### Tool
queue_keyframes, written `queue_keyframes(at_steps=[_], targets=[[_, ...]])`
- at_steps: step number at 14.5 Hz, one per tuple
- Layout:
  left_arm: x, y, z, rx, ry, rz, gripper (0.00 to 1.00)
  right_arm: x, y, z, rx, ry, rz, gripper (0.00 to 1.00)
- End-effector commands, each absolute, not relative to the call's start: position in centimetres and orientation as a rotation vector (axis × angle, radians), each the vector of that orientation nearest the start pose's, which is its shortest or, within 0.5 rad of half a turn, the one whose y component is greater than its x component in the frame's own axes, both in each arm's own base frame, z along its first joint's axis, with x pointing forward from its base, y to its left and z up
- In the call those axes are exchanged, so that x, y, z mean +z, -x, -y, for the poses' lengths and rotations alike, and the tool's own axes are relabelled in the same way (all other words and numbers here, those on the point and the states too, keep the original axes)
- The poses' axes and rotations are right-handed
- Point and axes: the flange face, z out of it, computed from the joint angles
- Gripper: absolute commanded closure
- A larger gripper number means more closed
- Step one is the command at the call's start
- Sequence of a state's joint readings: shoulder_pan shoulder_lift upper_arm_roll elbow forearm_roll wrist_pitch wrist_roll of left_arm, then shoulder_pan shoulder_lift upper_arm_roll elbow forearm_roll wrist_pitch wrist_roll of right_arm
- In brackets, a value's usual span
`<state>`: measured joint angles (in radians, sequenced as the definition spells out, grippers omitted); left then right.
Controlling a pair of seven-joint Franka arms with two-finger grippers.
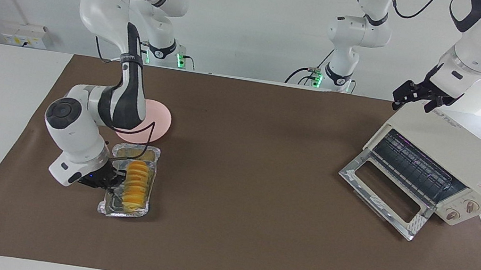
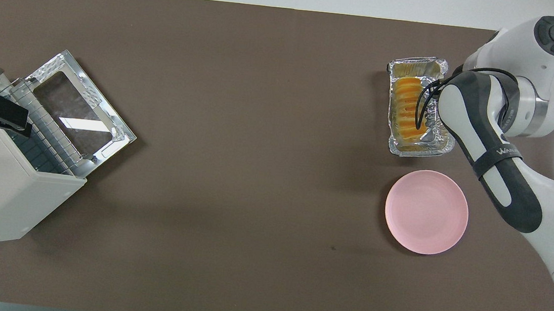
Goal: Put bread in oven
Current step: 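Slide the foil tray with the right gripper toward the toaster oven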
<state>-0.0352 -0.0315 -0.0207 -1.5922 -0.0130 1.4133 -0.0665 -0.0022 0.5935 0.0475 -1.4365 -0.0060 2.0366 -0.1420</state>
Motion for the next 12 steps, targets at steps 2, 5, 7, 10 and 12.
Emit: queue_keyframes(at_steps=[2, 5, 7, 10, 12], targets=[[62.0, -51.9, 3.0, 0.221, 3.146, 0.014, 0.0, 43.1, -70.8, -12.3, 0.1, 3.121, 0.207, 1.0], [62.0, -51.9, 3.0, 0.221, 3.146, 0.014, 0.0, 45.6, -67.7, -24.9, 0.076, 3.122, 0.101, 1.0], [62.0, -51.9, 3.0, 0.221, 3.146, 0.014, 0.0, 45.2, -65.3, -31.7, 0.034, 3.105, 0.094, 1.0], [62.0, -51.9, 3.0, 0.221, 3.146, 0.014, 0.0, 40.3, -62.0, -39.2, -0.005, 3.084, 0.089, 1.0], [62.0, -51.9, 3.0, 0.221, 3.146, 0.014, 0.0, 36.1, -60.2, -40.3, -0.039, 3.076, 0.121, 1.0]])
